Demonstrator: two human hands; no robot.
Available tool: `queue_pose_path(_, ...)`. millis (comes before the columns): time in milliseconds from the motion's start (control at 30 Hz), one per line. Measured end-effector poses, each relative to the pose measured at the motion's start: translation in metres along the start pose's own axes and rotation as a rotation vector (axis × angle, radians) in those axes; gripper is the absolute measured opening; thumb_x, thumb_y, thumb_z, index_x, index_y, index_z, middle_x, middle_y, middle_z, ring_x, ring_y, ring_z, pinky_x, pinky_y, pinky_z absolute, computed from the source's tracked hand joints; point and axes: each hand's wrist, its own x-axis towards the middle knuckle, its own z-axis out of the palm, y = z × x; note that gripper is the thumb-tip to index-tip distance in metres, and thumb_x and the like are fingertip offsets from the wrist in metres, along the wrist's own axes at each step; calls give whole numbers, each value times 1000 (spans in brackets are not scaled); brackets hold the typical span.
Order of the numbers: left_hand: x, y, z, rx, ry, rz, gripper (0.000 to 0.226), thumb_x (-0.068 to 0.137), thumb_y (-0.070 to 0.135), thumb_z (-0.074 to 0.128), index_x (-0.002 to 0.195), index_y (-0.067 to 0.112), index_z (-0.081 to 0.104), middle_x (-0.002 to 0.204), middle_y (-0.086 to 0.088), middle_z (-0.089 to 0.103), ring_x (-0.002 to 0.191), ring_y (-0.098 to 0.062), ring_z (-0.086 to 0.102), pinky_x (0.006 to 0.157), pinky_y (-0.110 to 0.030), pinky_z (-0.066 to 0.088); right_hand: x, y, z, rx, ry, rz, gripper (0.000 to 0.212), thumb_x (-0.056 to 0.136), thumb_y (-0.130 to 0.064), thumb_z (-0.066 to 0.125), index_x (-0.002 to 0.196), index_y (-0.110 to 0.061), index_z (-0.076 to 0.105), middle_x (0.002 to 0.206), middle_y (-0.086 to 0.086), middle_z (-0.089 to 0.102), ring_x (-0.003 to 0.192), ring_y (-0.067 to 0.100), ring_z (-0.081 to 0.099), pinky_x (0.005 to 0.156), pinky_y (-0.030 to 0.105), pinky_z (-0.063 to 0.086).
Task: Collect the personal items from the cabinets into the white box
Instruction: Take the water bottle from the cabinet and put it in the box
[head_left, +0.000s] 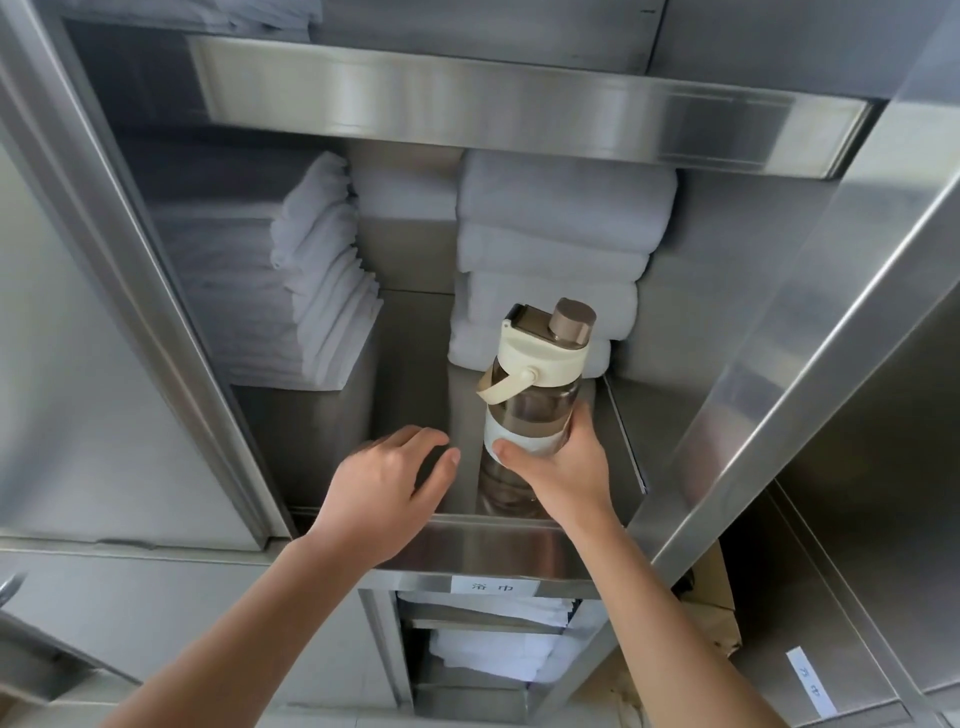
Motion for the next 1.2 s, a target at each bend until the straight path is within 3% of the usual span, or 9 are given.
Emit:
queue_pose_path(133, -20, 9, -4, 29, -17, 3, 50, 95, 58, 26, 114, 30, 63, 107, 16, 67, 87, -9, 65, 72, -25, 48, -23, -3, -7, 5, 14, -11, 69, 56, -51, 89, 113, -50, 52, 106, -26, 69, 98, -4, 66, 82, 21, 55)
queue_pose_path(300, -52, 28, -13, 81, -50, 6, 52, 96, 59, 26, 117, 28, 63, 112, 13, 67, 90, -14, 66, 77, -27, 46, -74, -1, -26, 12, -11, -57, 66, 57, -54, 91, 111, -49, 53, 106, -33, 67, 98, -7, 65, 81, 19, 55)
queue_pose_path(400, -77, 39, -20, 115, -20, -1, 45, 98, 53, 34, 116, 25, 64, 110, 11, 68, 89, -16, 66, 78, -29, 46, -102, 5, -38, 43, -32, -49, 66, 55, -54, 90, 111, -42, 57, 102, -27, 71, 96, -1, 68, 85, 33, 59)
queue_pose_path(500, -111, 52, -29, 127, 13, -52, 49, 96, 56, 28, 115, 28, 63, 109, 13, 68, 91, -16, 66, 77, -29, 46, -124, 3, -50, 87, -77, -63, 63, 55, -50, 91, 109, -40, 59, 101, -22, 73, 95, 3, 70, 86, 42, 59)
queue_pose_path(633, -156, 61, -44, 172, 67, -137, 48, 97, 57, 29, 115, 29, 63, 111, 13, 68, 94, -14, 66, 77, -30, 50, -142, -16, -50, 114, -161, -134, 62, 55, -55, 87, 110, -41, 60, 100, -28, 70, 95, 2, 68, 85, 42, 60)
queue_pose_path(733, -195, 59, -69, 200, 130, -216, 43, 99, 54, 33, 116, 28, 63, 112, 12, 69, 93, -15, 68, 81, -33, 52, -160, -38, -35, 131, -255, -183, 65, 55, -59, 86, 111, -39, 60, 101, -22, 72, 96, 5, 69, 85, 43, 58)
queue_pose_path(867, -259, 52, -113, 285, 257, -351, 39, 99, 51, 38, 114, 27, 65, 111, 11, 70, 92, -15, 68, 78, -31, 50, -200, -74, 4, 127, -394, -311, 70, 51, -68, 83, 109, -37, 59, 100, -21, 71, 94, 1, 67, 77, 32, 57)
queue_pose_path(1033, -369, 47, -163, 350, 372, -565, 47, 96, 55, 30, 110, 28, 66, 106, 14, 69, 87, -18, 66, 69, -29, 44, -280, -112, 68, 173, -637, -377, 62, 53, -52, 91, 106, -42, 60, 99, -25, 72, 90, -2, 69, 76, 26, 57)
queue_pose_path(1200, -514, 53, -195, 444, 463, -835, 43, 96, 57, 31, 109, 33, 63, 107, 18, 68, 88, -14, 67, 70, -28, 41, -393, -141, 121, 206, -937, -424, 67, 48, -59, 91, 104, -44, 58, 96, -26, 72, 85, -3, 69, 69, 23, 55)
